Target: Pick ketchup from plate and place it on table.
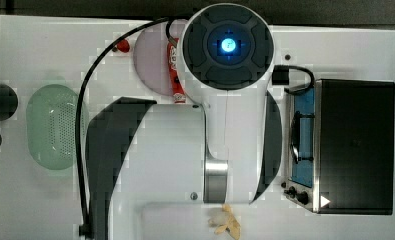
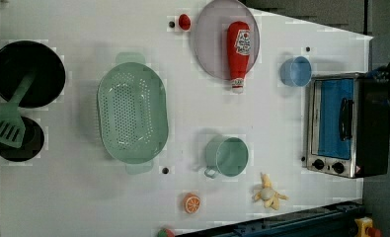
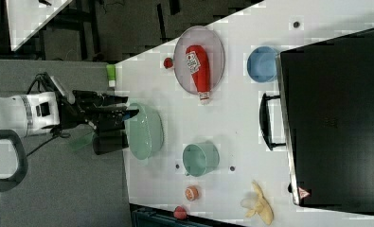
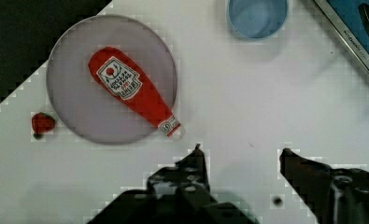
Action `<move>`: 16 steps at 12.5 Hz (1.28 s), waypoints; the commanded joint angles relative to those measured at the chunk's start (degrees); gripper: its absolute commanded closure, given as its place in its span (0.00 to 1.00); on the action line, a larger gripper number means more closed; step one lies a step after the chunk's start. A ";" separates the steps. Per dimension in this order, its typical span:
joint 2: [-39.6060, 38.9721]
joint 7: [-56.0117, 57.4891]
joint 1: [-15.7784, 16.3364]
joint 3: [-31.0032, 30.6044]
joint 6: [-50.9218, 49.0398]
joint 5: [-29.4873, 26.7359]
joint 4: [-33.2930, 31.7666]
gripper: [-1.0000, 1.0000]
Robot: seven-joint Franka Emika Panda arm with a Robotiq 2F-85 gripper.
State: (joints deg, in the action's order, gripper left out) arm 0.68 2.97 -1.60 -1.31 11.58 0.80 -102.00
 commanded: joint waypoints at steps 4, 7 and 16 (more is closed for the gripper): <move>9.79 -4.15 -5.70 -3.91 -9.70 -2.37 -3.15 0.00; 6.16 -0.67 -5.59 -4.73 -8.38 -2.38 -3.16 0.00; -8.01 15.06 -4.62 -7.63 4.43 -2.37 -2.89 0.00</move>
State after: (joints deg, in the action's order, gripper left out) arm -9.13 12.25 -6.34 -8.34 14.06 -1.62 -105.53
